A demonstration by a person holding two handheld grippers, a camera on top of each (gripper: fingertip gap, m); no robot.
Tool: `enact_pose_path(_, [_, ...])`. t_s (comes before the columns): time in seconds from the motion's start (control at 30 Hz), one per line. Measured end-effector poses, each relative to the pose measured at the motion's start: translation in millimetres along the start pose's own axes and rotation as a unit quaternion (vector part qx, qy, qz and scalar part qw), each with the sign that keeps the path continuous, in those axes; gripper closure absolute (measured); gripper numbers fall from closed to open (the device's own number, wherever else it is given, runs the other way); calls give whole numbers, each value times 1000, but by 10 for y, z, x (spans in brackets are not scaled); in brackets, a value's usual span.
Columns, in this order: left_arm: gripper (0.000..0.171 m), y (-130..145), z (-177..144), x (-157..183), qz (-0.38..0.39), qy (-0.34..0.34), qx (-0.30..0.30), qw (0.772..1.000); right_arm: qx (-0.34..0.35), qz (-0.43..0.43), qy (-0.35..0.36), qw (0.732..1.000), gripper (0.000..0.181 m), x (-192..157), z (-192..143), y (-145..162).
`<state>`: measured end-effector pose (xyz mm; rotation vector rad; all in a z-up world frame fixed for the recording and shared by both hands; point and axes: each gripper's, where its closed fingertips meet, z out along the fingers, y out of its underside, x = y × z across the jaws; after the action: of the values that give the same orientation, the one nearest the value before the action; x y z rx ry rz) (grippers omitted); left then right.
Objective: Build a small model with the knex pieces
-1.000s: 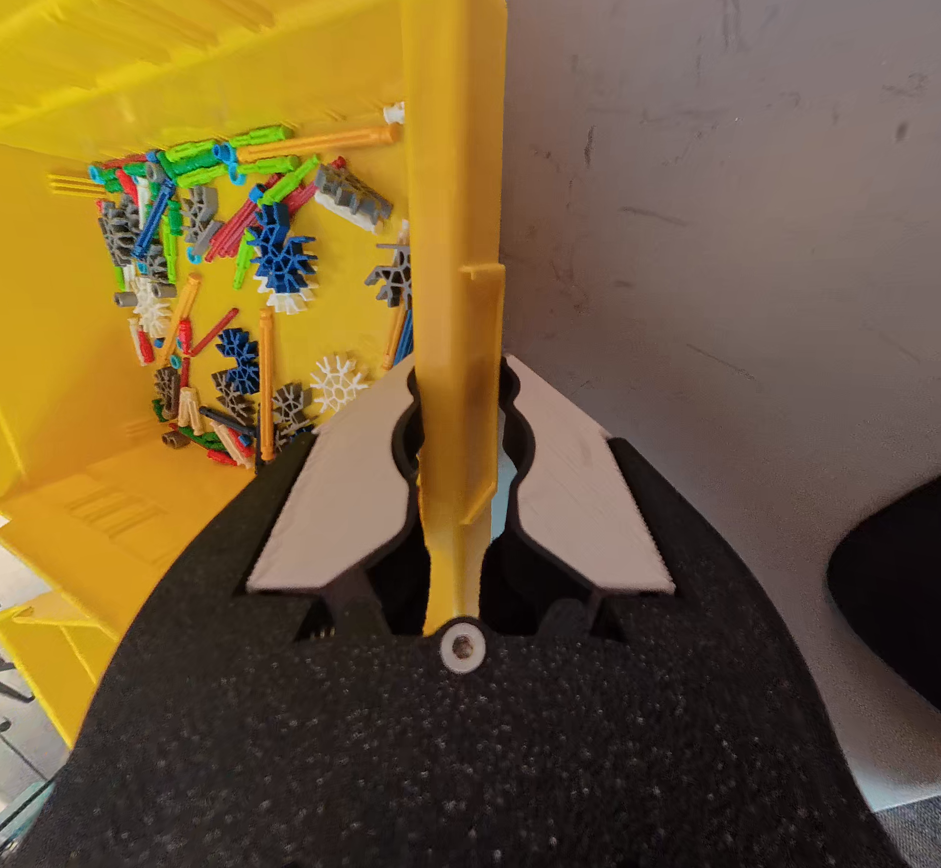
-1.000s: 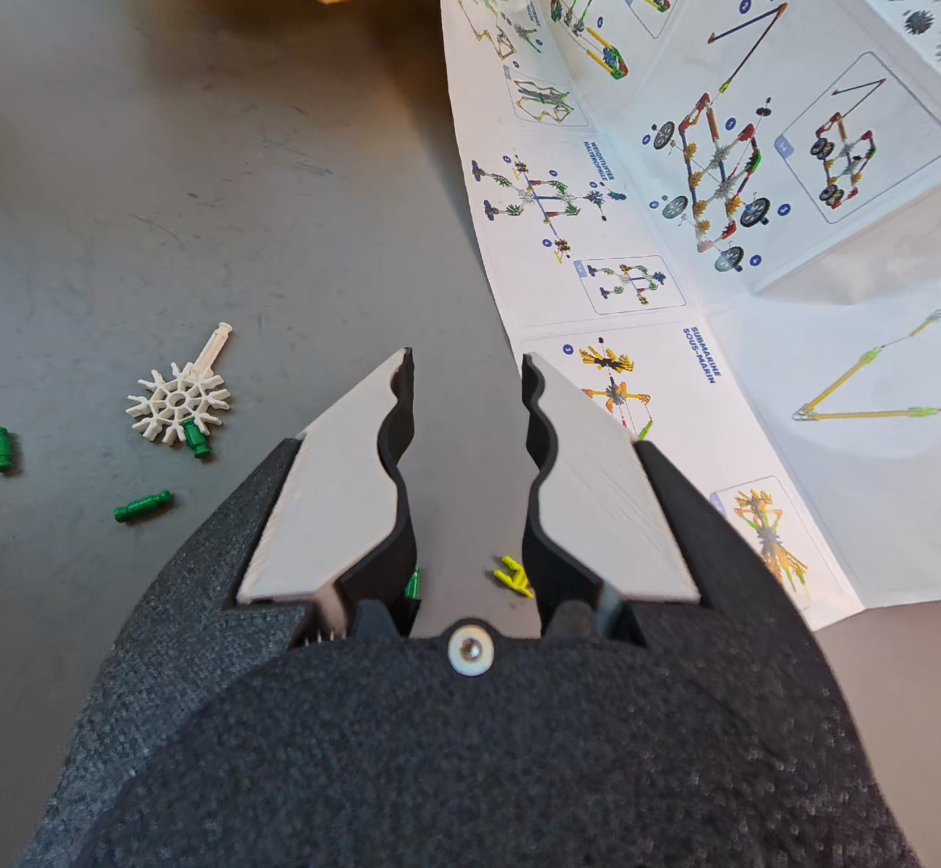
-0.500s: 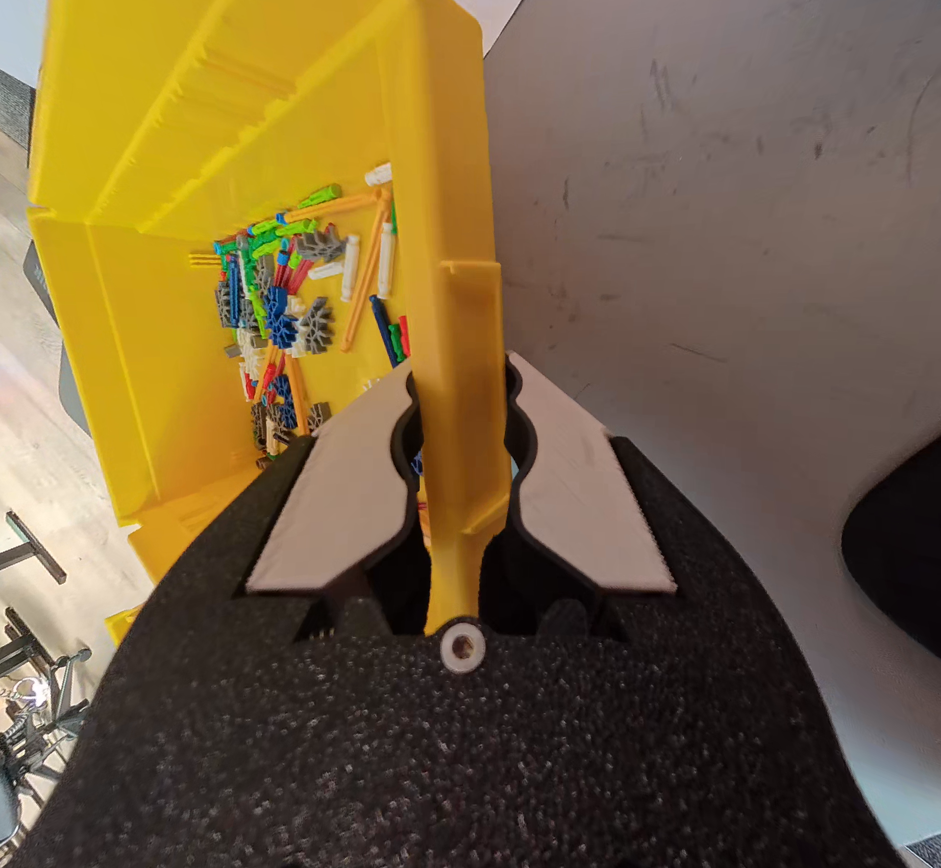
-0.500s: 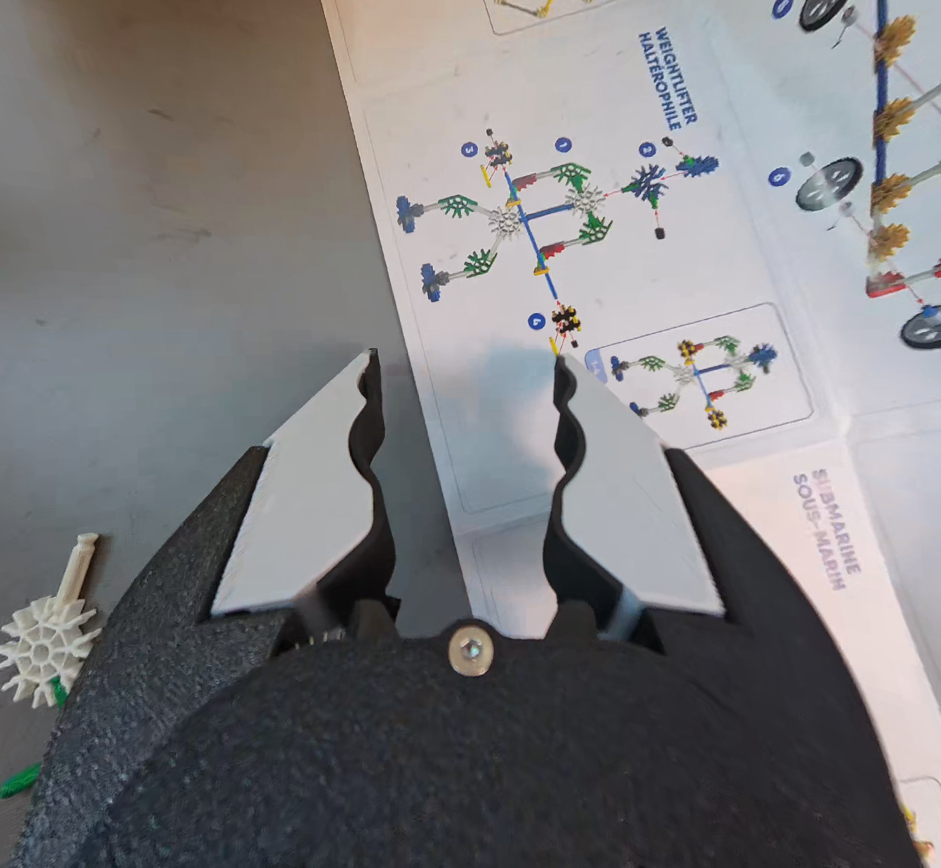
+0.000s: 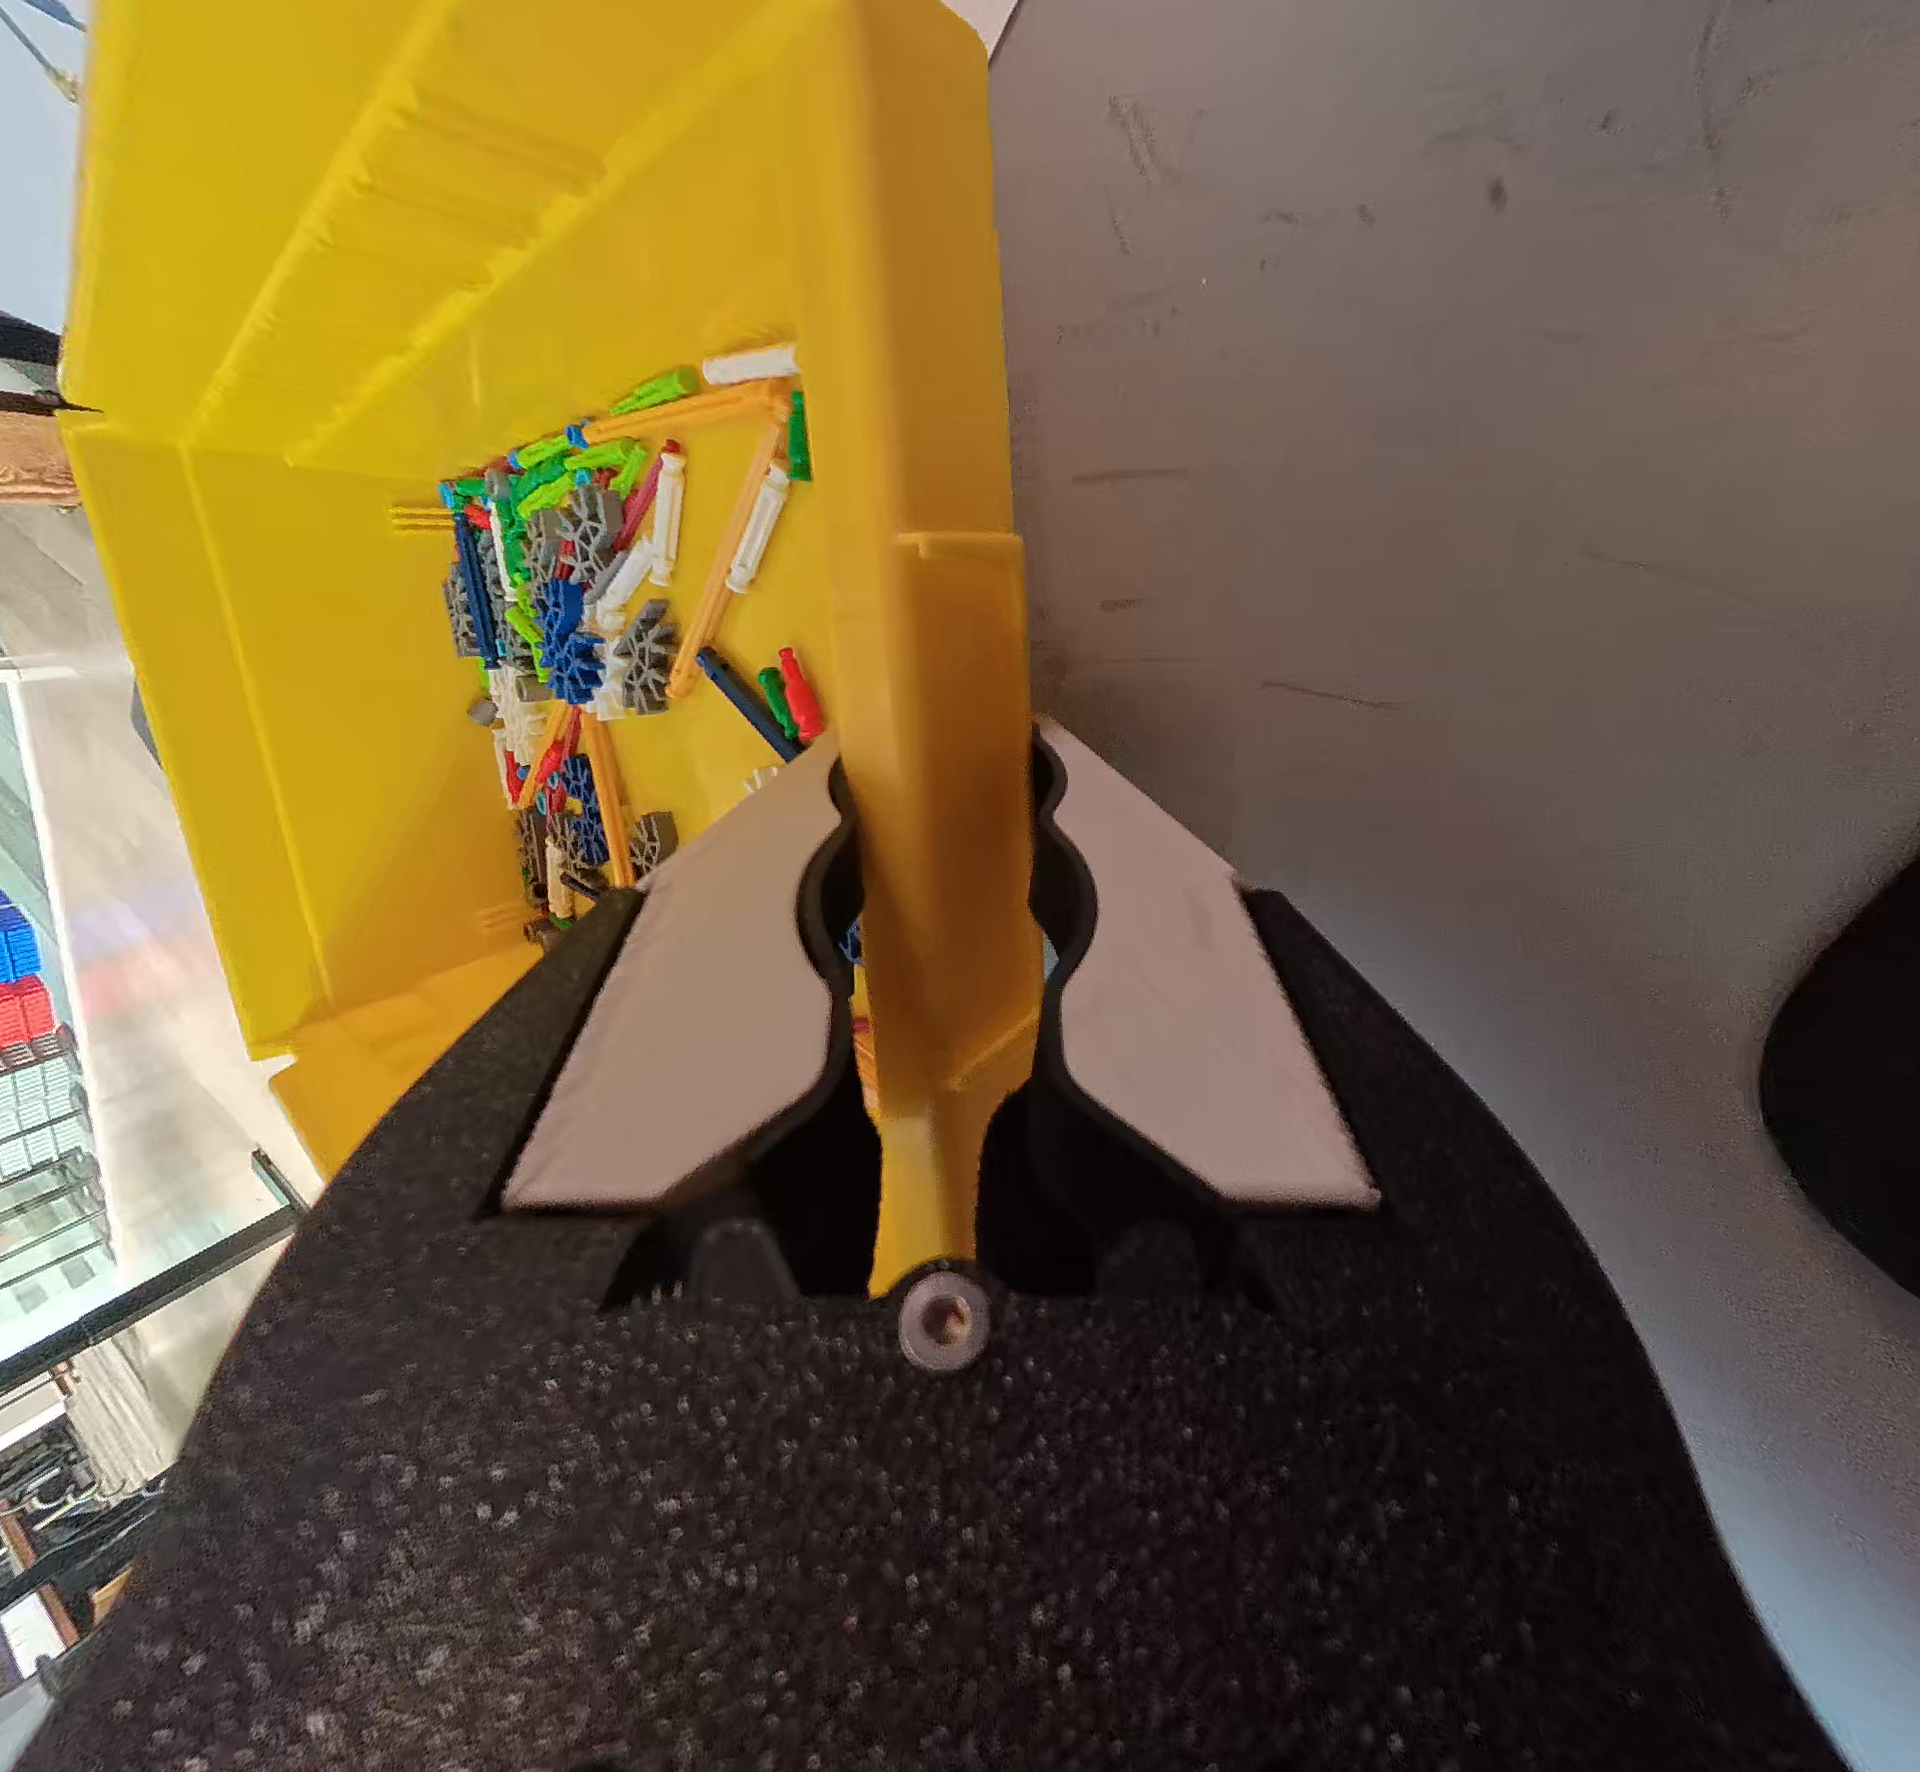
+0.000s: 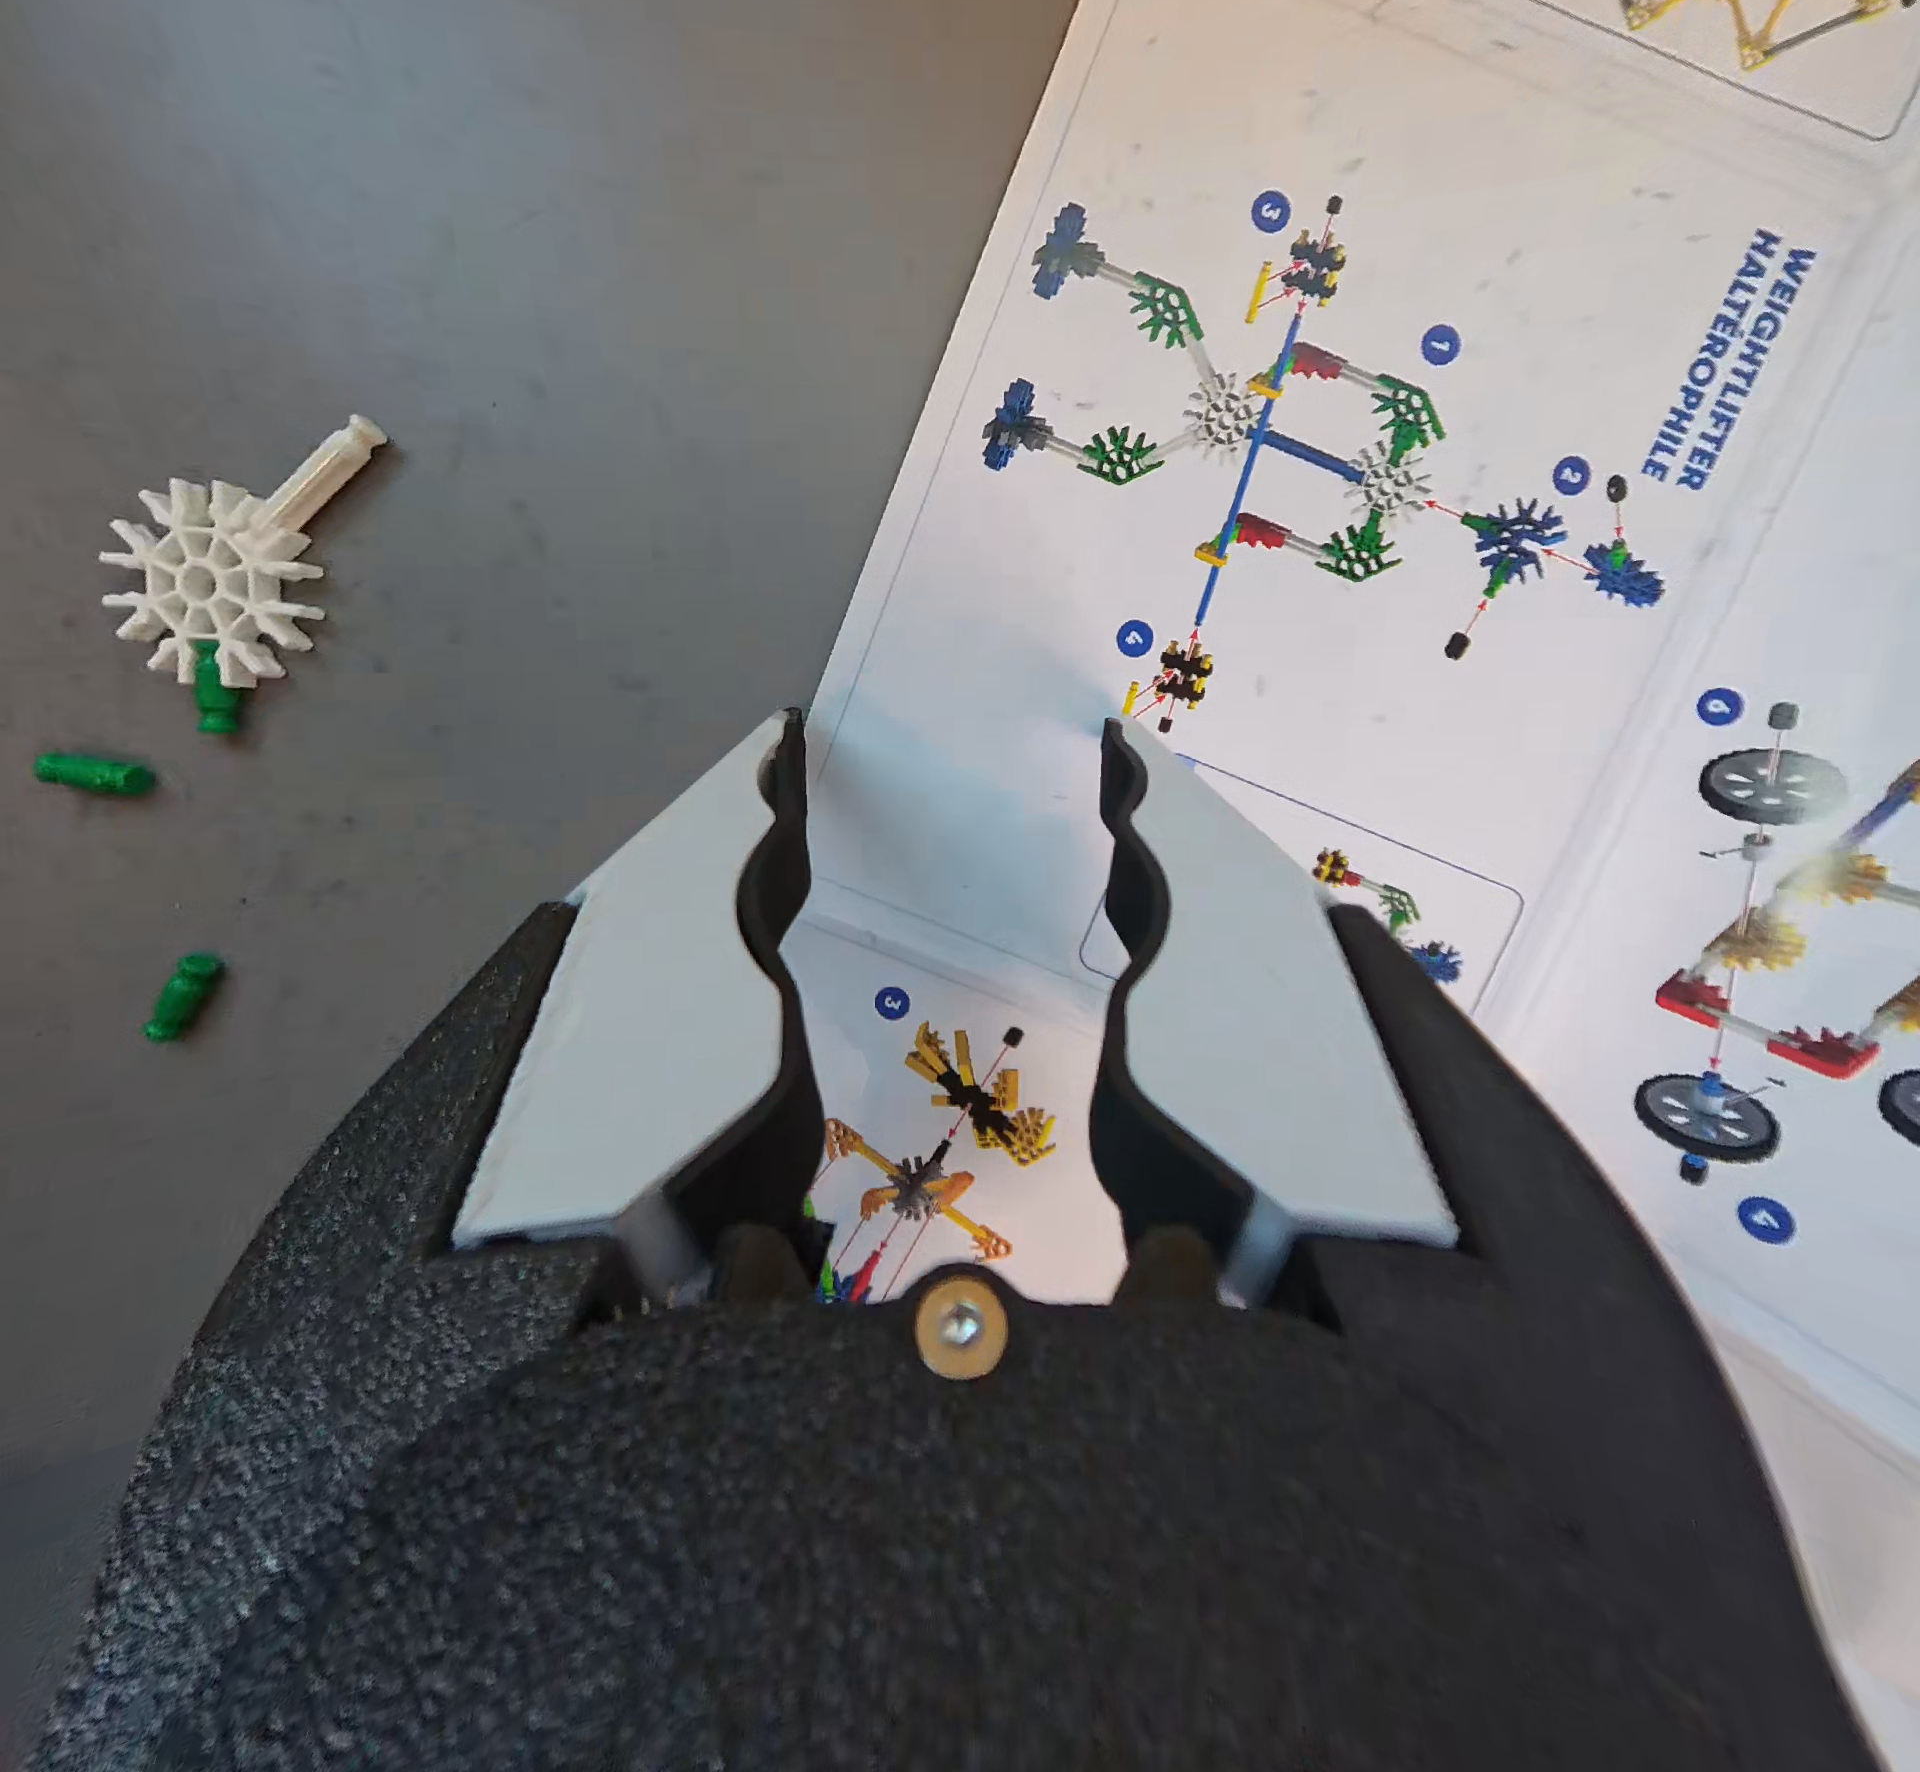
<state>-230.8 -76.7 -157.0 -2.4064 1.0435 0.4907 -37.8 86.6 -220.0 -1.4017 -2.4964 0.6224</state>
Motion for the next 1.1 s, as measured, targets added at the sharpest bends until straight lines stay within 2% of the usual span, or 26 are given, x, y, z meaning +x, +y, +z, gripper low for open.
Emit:
enact_pose_path(0.07, [145, 12, -21, 45, -1, -5, 8, 1000, -3, 9, -8, 1000, 124, -10, -32, 35])
enact_pose_path(0.13, [145, 17, -64, 52, -8, -15, 23, 1000, 12, 58, -3, 998, 106, 42, -50, 25])
enact_pose_path(0.27, [145, 61, -143, -2, -10, -39, 40, 998, 46, 175, 106, 978, 92, 449, -133, 65])
enact_pose_path(0.33, [146, 97, -155, -34, 6, -59, 35, 998, 36, 220, 138, 965, 84, 592, -122, 186])
enact_pose_path(0.47, [146, 121, -198, -46, 35, -79, 28, 996, 27, 210, 139, 967, 82, 623, -91, 211])
enact_pose_path(0.7, [145, 54, -206, 114, 62, -64, 27, 996, 21, 142, 100, 985, 82, 594, -19, 85])
enact_pose_path(1.1, [145, 63, -162, 243, 93, -76, 31, 992, 26, 115, 90, 989, 82, 942, 63, -94])
